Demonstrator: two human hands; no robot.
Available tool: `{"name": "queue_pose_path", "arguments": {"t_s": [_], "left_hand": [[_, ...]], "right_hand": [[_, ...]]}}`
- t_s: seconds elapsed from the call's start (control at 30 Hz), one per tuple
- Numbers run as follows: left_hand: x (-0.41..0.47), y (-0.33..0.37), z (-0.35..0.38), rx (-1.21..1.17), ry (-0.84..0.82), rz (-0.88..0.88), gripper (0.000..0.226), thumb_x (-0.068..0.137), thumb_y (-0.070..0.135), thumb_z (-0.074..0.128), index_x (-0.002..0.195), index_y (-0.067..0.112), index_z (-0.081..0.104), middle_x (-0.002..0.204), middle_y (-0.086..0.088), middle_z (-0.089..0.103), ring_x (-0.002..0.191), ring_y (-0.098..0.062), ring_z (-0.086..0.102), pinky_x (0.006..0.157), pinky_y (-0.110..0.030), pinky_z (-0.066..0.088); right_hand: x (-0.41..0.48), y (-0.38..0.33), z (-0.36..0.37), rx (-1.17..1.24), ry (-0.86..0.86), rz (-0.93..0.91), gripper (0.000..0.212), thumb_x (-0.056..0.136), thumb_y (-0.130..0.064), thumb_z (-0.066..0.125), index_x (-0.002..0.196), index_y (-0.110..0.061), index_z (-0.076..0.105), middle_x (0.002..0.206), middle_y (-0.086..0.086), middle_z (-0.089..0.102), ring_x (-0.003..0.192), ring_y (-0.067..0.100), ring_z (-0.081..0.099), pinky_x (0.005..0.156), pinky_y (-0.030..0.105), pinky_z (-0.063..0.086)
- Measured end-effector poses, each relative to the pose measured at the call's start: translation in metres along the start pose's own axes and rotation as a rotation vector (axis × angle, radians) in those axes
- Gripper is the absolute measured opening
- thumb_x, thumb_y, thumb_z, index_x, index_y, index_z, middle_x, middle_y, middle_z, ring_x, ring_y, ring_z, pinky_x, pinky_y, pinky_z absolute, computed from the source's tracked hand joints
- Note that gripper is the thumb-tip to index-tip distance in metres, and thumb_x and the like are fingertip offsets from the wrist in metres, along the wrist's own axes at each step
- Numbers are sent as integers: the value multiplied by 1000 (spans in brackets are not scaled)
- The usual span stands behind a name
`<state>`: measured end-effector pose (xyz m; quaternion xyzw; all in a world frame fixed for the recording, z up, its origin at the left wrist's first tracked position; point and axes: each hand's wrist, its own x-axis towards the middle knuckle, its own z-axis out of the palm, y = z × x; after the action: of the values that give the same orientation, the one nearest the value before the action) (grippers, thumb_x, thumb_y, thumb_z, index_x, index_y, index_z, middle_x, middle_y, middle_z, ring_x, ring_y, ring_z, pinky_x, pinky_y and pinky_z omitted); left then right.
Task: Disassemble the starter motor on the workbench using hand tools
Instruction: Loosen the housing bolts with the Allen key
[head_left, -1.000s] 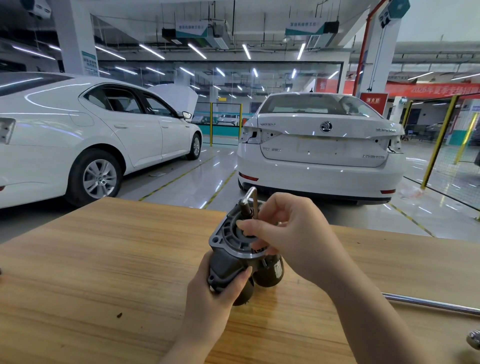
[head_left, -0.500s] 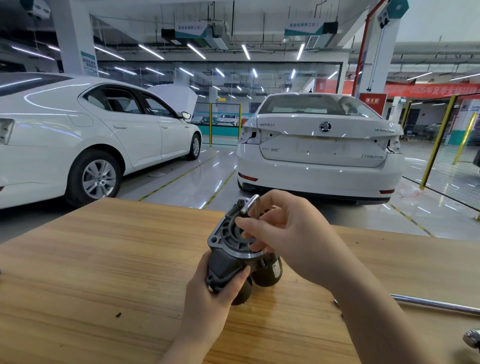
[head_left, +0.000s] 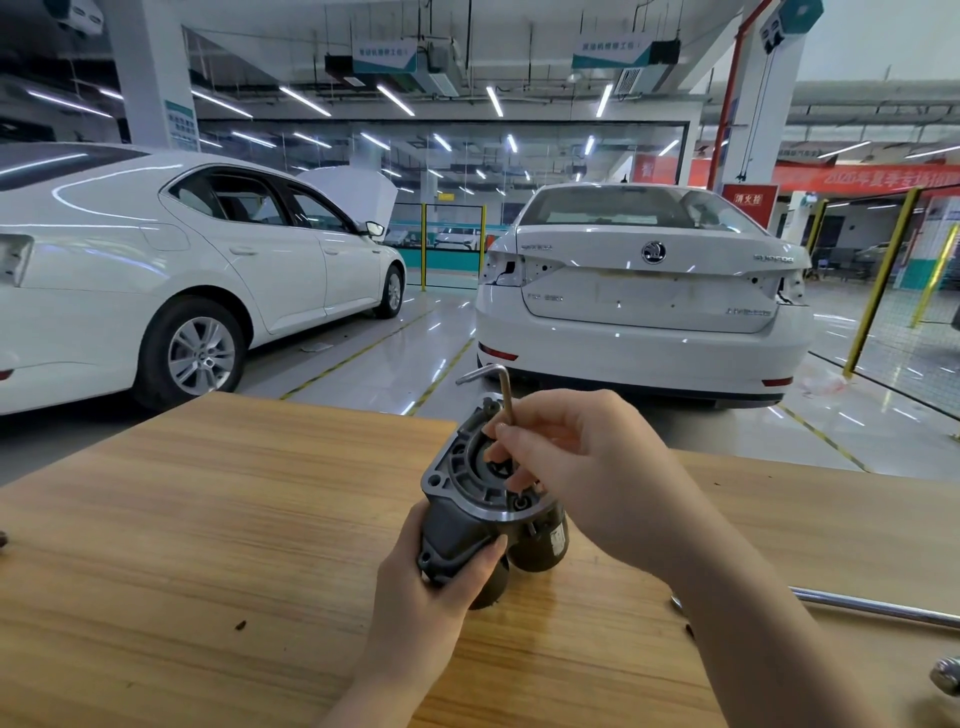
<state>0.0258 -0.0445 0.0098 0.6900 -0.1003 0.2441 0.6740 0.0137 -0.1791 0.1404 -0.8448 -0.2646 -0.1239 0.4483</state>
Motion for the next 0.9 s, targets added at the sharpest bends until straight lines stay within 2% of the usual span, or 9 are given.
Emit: {"name": "queue_pose_path", "arguments": {"t_s": [0.07, 0.13, 0.23, 0.37, 0.43, 0.53, 0.63, 0.7, 0.9], "left_hand": [[0, 0, 0, 4, 0, 1, 56, 52, 51, 70, 103, 33, 54, 98, 29, 64, 92, 7, 61, 68, -3, 46], [0, 0, 0, 5, 3, -2, 57, 52, 52, 69, 103, 33, 54, 98, 30, 64, 92, 8, 61, 69, -2, 46], [1, -1, 0, 2, 12, -6, 58, 52, 52, 69, 104, 32, 55, 99, 28, 65, 92, 7, 61, 69, -3, 46], [2, 0, 1, 21, 19, 1, 55, 54, 53, 68, 103, 34, 54, 98, 30, 64, 91, 9, 60, 68, -1, 45], [2, -1, 0, 30, 19, 4, 54, 55, 53, 68, 103, 34, 54, 99, 30, 64, 92, 10, 60, 69, -1, 45], [2, -1, 0, 26, 22, -4, 53, 55, 54, 68, 102, 33, 55, 98, 28, 64, 90, 8, 61, 68, -2, 45], [2, -1, 0, 24, 28, -9, 53, 54, 55, 68, 101, 33, 56, 98, 27, 65, 90, 7, 61, 68, -3, 46], [2, -1, 0, 25, 30, -14, 53, 54, 55, 68, 100, 34, 56, 97, 28, 65, 90, 8, 61, 68, -3, 45], [3, -1, 0, 15, 36, -15, 51, 54, 54, 68, 99, 33, 57, 96, 27, 66, 89, 8, 61, 67, -2, 45]], "right_hand": [[0, -1, 1, 27, 14, 0, 9, 84, -35, 61, 79, -28, 65, 73, -9, 70, 62, 0, 64, 63, 22, 55], [0, -2, 1, 61, 43, 25, 19, 72, -46, 65, 76, -28, 60, 70, -8, 70, 58, 2, 65, 60, 23, 55], [0, -1, 0, 78, 106, 34, 31, 59, -50, 68, 62, -23, 53, 63, -6, 70, 56, 7, 65, 63, 35, 57], [-2, -1, -3, 58, 87, -8, 20, 71, -33, 73, 60, -24, 59, 61, -8, 68, 54, 3, 63, 63, 25, 55], [-2, -2, -6, 30, 38, -35, 17, 79, -25, 69, 65, -30, 63, 63, -14, 67, 56, -1, 62, 60, 14, 51], [-2, -3, -4, 10, 8, -44, 19, 87, -22, 61, 74, -35, 65, 70, -11, 69, 65, -3, 64, 60, 10, 50], [0, -4, 1, 45, 40, -38, 2, 82, -36, 62, 80, -35, 63, 76, -10, 70, 69, -1, 65, 65, 17, 53], [0, -4, 3, 90, 76, -24, 17, 72, -43, 68, 80, -34, 57, 72, -10, 70, 65, -1, 65, 60, 15, 53], [1, -2, 3, 104, 147, -46, 21, 74, -31, 74, 64, -25, 56, 65, -12, 69, 50, -2, 62, 49, 8, 45]]}}
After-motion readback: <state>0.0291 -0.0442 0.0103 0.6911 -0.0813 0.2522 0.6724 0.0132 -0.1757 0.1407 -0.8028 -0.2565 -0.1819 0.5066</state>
